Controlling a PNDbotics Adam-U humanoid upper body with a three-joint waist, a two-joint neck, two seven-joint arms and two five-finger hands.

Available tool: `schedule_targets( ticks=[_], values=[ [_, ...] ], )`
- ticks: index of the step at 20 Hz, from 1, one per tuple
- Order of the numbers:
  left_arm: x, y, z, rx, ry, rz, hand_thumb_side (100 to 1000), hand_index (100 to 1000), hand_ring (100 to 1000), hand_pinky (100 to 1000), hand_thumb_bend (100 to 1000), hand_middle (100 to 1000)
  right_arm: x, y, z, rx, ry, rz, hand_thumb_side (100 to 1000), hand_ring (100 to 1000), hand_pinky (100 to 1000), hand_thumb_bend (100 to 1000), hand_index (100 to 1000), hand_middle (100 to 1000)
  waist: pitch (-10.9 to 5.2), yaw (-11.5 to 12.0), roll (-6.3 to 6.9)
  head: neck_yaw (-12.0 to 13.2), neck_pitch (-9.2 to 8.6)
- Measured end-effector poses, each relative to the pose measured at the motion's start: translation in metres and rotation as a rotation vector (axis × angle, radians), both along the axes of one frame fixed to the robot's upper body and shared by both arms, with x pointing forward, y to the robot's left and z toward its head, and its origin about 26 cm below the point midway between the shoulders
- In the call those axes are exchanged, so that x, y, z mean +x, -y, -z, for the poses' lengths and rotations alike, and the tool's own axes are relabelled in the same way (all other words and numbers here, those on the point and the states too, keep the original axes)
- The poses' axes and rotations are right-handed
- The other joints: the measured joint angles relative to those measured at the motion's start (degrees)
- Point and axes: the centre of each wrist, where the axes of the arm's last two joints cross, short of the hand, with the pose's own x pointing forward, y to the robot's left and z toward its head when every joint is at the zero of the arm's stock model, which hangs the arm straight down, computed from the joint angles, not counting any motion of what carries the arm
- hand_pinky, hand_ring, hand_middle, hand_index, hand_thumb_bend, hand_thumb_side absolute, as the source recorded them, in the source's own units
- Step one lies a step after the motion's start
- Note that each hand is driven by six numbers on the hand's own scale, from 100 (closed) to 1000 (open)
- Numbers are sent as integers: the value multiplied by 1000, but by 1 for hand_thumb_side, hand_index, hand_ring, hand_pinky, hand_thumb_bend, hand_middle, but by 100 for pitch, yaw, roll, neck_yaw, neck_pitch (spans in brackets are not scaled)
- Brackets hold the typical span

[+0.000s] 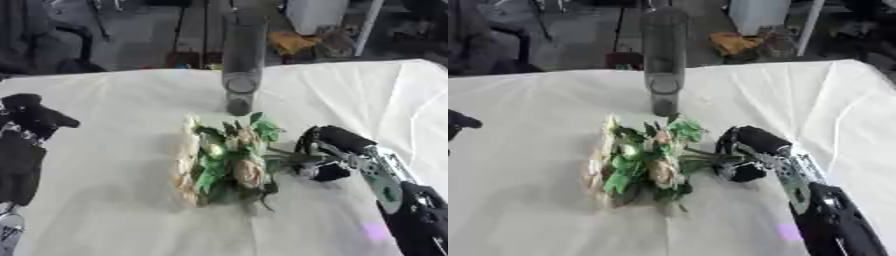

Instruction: Arrange flowers into the vase.

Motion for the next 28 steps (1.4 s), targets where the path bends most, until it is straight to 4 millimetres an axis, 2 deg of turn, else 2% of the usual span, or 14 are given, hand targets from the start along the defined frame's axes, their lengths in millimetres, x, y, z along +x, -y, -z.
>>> schedule_targets(
  ticks=[3,11,19,22,28],
  values=[
    [0,0,0,1,0,-1,714,692,545,615,747,452,0,0,0,6,7,10,438,456,344,287,542,353,3,-9,1,-11,5],
    [0,0,0,1,0,-1,715,693,545,616,748,453,-2,2,4,14,26,41,441,361,182,239,456,259,12,-21,13,-17,5],
    [0,1,1,-6,-1,-1,715,693,545,616,748,453,-2,9,8,49,49,102,374,310,100,119,432,214,14,-21,13,-19,6],
    [0,1,1,-5,-1,0,715,693,544,616,748,453,-3,12,12,90,46,142,399,296,100,100,432,210,14,-25,13,-19,6],
    [0,1,1,-5,-4,0,717,693,544,616,748,453,-4,20,14,219,65,250,517,227,100,100,420,166,14,-26,12,-19,6]
  ],
)
